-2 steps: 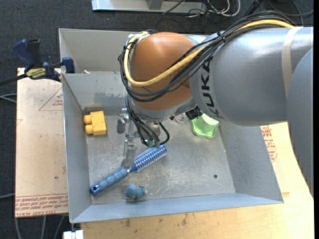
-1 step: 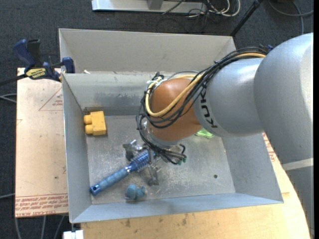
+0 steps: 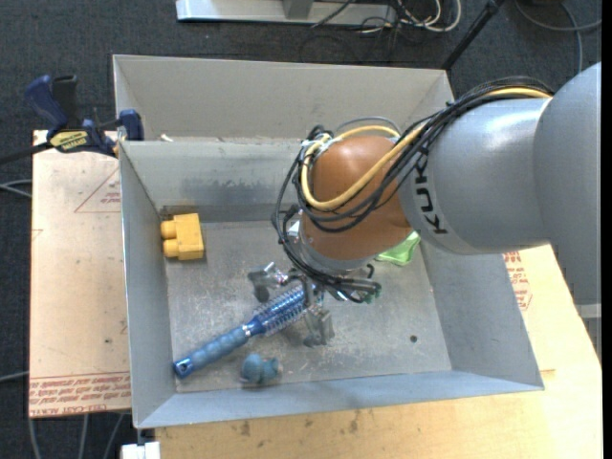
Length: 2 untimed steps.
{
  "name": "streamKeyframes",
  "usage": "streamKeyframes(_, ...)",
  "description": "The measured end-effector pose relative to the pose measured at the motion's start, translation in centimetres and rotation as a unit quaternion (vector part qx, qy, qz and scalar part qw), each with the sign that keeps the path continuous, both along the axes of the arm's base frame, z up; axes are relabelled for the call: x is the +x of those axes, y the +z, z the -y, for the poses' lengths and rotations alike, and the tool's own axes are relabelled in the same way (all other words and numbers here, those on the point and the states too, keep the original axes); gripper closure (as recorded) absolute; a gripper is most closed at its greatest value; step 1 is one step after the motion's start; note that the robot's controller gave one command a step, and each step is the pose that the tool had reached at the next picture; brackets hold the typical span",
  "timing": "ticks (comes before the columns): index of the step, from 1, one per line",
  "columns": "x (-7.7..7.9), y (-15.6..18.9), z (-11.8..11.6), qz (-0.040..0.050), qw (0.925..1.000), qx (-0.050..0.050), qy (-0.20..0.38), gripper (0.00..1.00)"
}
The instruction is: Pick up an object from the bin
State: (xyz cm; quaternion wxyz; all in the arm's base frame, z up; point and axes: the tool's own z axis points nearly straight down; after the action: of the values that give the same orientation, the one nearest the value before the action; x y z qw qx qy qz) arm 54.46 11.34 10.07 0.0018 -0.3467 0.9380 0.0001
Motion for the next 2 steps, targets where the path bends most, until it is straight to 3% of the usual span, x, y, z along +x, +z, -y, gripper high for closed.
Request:
streamKeyframes(1,0.6,0.2,2.9,-0.0003,1.0000,0.000,-0.007,0.00)
streamKeyframes(2,0.9,-3.2,2.8,-0.0024,0.9997,0.000,0.026,0.00)
